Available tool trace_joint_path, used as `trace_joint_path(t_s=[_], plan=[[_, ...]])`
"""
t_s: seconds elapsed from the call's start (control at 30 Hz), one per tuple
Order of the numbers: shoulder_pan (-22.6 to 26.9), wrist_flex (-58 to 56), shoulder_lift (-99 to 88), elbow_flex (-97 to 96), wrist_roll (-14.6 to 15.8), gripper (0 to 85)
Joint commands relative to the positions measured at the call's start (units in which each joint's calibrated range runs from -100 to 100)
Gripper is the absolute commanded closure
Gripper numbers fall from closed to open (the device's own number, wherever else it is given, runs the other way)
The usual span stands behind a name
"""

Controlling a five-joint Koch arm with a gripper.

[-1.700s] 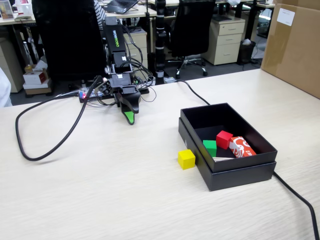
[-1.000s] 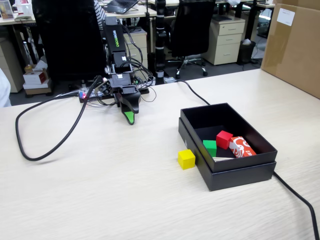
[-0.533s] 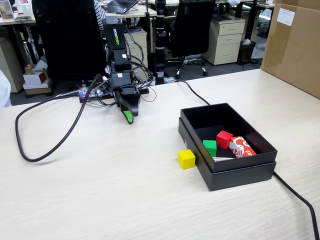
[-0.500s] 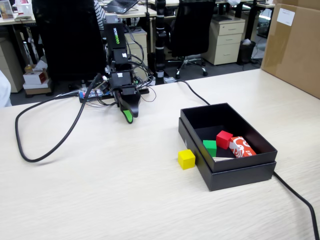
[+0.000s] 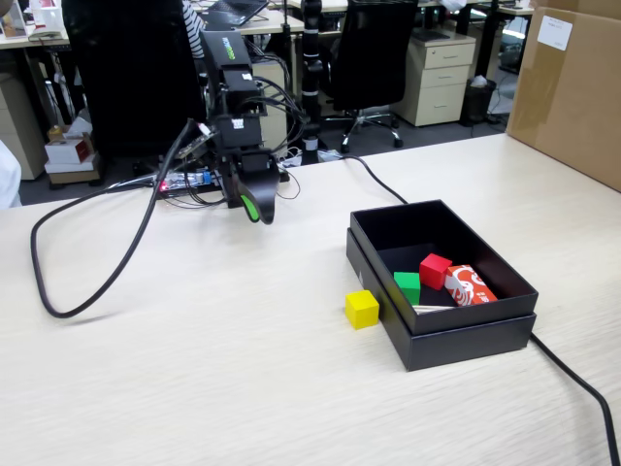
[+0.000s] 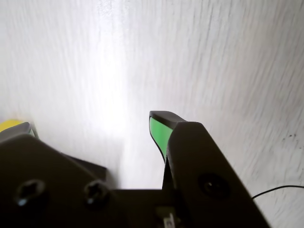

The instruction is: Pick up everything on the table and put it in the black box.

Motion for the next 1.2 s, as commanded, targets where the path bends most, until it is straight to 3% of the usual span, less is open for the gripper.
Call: trace_joint_path(t_s=[0.0, 0.67, 1.17], plan=[[0.8, -1.8, 4.8, 8.7, 0.8, 37.9], [6.3, -6.5, 62.6, 60.5, 6.3, 38.4], [7.1, -6.5, 83.2, 72.5, 6.9, 40.6]])
